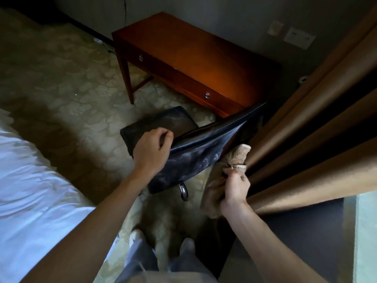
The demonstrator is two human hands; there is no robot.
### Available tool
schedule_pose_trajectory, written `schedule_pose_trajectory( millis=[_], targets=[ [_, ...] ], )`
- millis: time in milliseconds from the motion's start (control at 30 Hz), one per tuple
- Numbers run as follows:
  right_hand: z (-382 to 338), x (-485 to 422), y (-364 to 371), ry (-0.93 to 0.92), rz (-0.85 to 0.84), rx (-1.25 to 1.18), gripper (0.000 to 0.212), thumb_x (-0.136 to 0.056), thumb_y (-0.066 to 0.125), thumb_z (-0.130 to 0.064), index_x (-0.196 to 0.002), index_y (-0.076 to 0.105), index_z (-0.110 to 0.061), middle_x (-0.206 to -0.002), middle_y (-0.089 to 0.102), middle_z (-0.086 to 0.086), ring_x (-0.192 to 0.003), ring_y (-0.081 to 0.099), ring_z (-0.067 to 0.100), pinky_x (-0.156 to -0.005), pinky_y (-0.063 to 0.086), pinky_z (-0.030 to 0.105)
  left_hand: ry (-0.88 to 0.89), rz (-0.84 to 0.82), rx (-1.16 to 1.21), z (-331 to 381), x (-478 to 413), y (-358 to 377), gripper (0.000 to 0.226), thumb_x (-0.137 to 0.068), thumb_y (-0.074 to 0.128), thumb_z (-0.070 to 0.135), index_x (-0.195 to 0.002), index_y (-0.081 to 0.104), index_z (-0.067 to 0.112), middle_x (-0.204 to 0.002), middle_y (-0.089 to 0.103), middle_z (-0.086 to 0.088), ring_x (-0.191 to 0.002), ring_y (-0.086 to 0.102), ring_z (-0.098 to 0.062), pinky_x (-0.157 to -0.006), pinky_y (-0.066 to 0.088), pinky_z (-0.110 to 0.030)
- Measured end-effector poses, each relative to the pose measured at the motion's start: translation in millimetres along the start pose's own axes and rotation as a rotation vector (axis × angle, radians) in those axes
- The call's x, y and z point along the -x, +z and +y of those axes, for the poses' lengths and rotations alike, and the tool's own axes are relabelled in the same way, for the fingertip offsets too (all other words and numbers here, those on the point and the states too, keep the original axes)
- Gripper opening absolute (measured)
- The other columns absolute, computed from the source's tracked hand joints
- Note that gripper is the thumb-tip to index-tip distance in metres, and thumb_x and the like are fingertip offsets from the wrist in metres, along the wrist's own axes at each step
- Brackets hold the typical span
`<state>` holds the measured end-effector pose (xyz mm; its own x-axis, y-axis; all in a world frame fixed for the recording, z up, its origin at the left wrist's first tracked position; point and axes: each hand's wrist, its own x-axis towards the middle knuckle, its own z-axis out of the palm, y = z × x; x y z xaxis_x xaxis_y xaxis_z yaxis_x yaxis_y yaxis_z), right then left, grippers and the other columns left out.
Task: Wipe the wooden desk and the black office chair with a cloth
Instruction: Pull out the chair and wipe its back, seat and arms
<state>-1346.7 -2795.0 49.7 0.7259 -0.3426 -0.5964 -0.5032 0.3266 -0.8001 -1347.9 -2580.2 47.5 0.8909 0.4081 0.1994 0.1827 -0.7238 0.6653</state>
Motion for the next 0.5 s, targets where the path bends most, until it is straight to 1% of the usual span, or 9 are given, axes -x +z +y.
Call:
schedule_pose_trajectory(
  millis=[33,67,100,167,267,333,400,433,500],
  targets=[
    [-0.5,-9.5,-0.5,-0.009,0.006,0.001,0.014,-0.090,0.062,-0.004,-0.090,0.068,-0.017,-0.084,0.069,0.009,-0.074,0.067,0.027,-0.064,0.057,0.029,0.002,0.025,-0.039,-4.1,2.7,1.2,0.030,-0.107,0.045,0.041,-0.114,0.069,0.023,-0.101,0.060,0.016,-0.095,0.051,-0.002,-0.071,0.034,-0.021],
    [0.2,-18.0,0.6,-0.022,0.016,-0.003,0.014,-0.090,0.062,-0.005,-0.092,0.069,-0.017,-0.089,0.070,0.011,-0.083,0.069,0.031,-0.074,0.059,0.036,0.000,0.041,-0.042,-10.0,5.2,1.8,0.030,-0.107,0.045,0.040,-0.113,0.069,0.023,-0.100,0.058,0.016,-0.095,0.052,-0.004,-0.074,0.035,-0.023],
    [1.2,-25.7,2.9,-0.042,0.025,-0.012,0.015,-0.090,0.062,-0.005,-0.094,0.070,-0.017,-0.094,0.071,0.012,-0.093,0.070,0.036,-0.084,0.059,0.043,-0.007,0.040,-0.018,-16.5,7.0,2.6,0.030,-0.108,0.045,0.040,-0.113,0.069,0.023,-0.101,0.059,0.016,-0.096,0.055,-0.006,-0.076,0.036,-0.024],
    [5.4,-39.5,11.9,-0.110,0.040,-0.029,0.018,-0.091,0.061,-0.006,-0.101,0.072,-0.016,-0.102,0.073,0.011,-0.105,0.069,0.038,-0.096,0.056,0.051,-0.062,-0.002,0.084,-29.3,8.7,2.4,0.028,-0.108,0.044,0.042,-0.114,0.067,0.026,-0.105,0.064,0.013,-0.097,0.060,-0.008,-0.078,0.040,-0.023],
    [6.2,-53.2,31.7,-0.272,0.020,-0.030,0.022,-0.093,0.062,-0.008,-0.110,0.072,-0.017,-0.110,0.075,0.007,-0.109,0.069,0.030,-0.103,0.053,0.050,-0.117,-0.060,0.278,-39.4,17.2,-3.6,0.022,-0.105,0.046,0.049,-0.109,0.063,0.036,-0.102,0.066,0.016,-0.093,0.061,0.005,-0.074,0.040,-0.008],
    [7.8,-60.5,49.7,-0.408,-0.003,0.024,0.025,-0.095,0.060,-0.008,-0.115,0.070,-0.018,-0.111,0.074,0.003,-0.112,0.068,0.024,-0.107,0.051,0.045,-0.105,-0.090,0.351,-46.6,23.1,-10.7,0.024,-0.098,0.047,0.060,-0.108,0.061,0.043,-0.103,0.066,0.023,-0.098,0.061,0.009,-0.078,0.040,-0.006],
    [13.6,-66.2,66.3,-0.504,-0.020,0.078,0.031,-0.096,0.058,-0.011,-0.126,0.067,-0.013,-0.120,0.072,0.003,-0.117,0.066,0.021,-0.111,0.047,0.042,-0.049,-0.161,0.351,-57.1,24.5,-15.9,0.039,-0.090,0.047,0.068,-0.119,0.061,0.045,-0.120,0.063,0.026,-0.117,0.057,0.005,-0.094,0.043,-0.016],
    [21.4,-69.6,73.5,-0.534,-0.014,0.100,0.034,-0.097,0.057,-0.014,-0.130,0.064,-0.011,-0.124,0.070,0.004,-0.120,0.064,0.020,-0.112,0.045,0.042,-0.015,-0.189,0.322,-65.6,23.9,-17.3,0.047,-0.088,0.048,0.069,-0.126,0.061,0.044,-0.134,0.059,0.022,-0.130,0.051,0.000,-0.104,0.043,-0.024],
    [40.7,-79.9,85.5,-0.589,-0.009,0.082,0.040,-0.097,0.058,-0.021,-0.135,0.059,-0.008,-0.131,0.067,0.007,-0.124,0.061,0.021,-0.114,0.042,0.043,0.091,-0.193,0.258,-78.2,18.9,-19.6,0.052,-0.089,0.050,0.069,-0.132,0.063,0.042,-0.151,0.050,0.016,-0.143,0.040,-0.005,-0.117,0.037,-0.039]
  ],
)
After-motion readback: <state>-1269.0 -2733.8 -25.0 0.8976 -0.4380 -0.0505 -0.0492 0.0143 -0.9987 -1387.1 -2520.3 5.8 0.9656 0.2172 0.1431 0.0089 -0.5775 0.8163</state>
